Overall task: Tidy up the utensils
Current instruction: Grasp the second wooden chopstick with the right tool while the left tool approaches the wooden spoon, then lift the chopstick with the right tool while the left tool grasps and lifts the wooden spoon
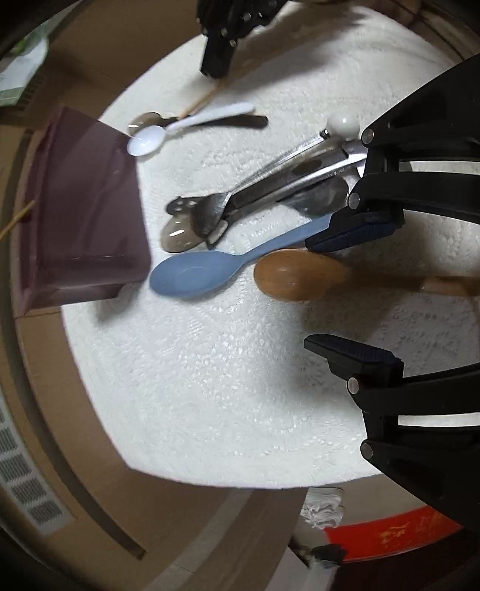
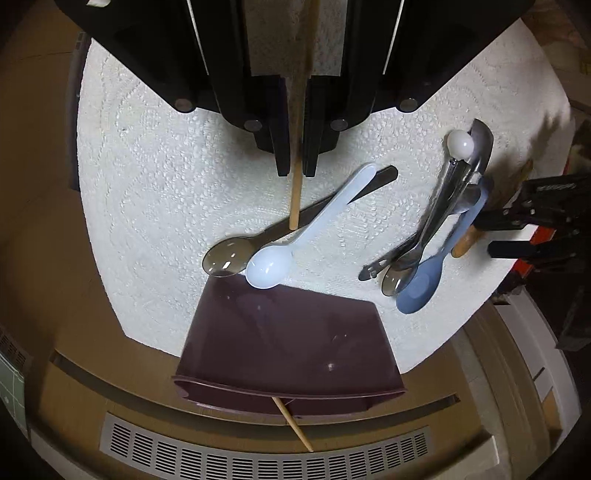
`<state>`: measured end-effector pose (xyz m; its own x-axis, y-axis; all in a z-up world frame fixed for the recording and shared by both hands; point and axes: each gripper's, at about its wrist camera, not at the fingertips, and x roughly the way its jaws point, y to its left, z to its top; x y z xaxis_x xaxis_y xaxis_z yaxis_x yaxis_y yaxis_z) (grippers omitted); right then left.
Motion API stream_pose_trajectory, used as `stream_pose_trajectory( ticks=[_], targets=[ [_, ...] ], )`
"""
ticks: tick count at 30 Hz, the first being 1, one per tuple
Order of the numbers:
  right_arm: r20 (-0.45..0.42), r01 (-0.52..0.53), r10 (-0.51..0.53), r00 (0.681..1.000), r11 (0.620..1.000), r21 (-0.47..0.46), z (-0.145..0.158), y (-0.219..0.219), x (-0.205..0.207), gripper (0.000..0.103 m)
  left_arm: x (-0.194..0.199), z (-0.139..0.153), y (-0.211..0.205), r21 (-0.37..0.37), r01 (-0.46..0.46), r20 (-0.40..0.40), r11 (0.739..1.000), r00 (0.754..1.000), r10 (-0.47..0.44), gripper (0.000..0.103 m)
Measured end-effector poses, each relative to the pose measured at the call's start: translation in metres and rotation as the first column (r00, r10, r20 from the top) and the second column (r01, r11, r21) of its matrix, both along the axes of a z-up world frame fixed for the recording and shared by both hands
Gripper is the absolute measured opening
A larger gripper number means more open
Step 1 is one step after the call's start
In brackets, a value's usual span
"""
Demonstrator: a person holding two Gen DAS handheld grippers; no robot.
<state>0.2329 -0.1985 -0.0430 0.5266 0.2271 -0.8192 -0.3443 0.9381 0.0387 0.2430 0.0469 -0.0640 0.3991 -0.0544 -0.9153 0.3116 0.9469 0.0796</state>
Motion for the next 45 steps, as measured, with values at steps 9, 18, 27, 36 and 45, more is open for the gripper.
stream_pose_trajectory(
  ticks=[9, 18, 27, 36, 45],
  targets=[
    [-0.003, -0.001, 0.002, 1.000, 0.998, 0.055, -0.004, -0.005, -0.002, 0.006, 0.007, 0.000, -0.007, -0.043, -0.025, 0.021, 0.999, 0.999, 0.026, 0.031],
    [-0.014, -0.011, 0.012, 1.000, 0.999, 0.050, -0.005, -0.001, -0.003, 0.032, -0.034, 0.033, 0.001, -0.198, -0.106, 0.201, 0.974, 0.969, 0.146, 0.031],
    [-0.016, 0.012, -0.013, 1.000, 0.998, -0.057, -0.022, 0.017, 0.005, 0.006, -0.048, 0.045, 0.004, -0.330, -0.122, 0.250, 0.936, 0.945, 0.212, 0.031],
    [0.077, 0.028, -0.034, 0.996, 0.996, 0.085, 0.030, -0.010, -0.007, 0.005, -0.064, 0.083, -0.009, -0.360, -0.082, 0.342, 0.930, 0.915, 0.213, 0.031],
    [0.441, -0.001, -0.087, 0.893, 0.981, 0.196, 0.178, -0.027, 0.006, 0.006, -0.031, 0.206, -0.030, -0.422, 0.061, 0.570, 0.904, 0.794, 0.213, 0.031]
  ],
)
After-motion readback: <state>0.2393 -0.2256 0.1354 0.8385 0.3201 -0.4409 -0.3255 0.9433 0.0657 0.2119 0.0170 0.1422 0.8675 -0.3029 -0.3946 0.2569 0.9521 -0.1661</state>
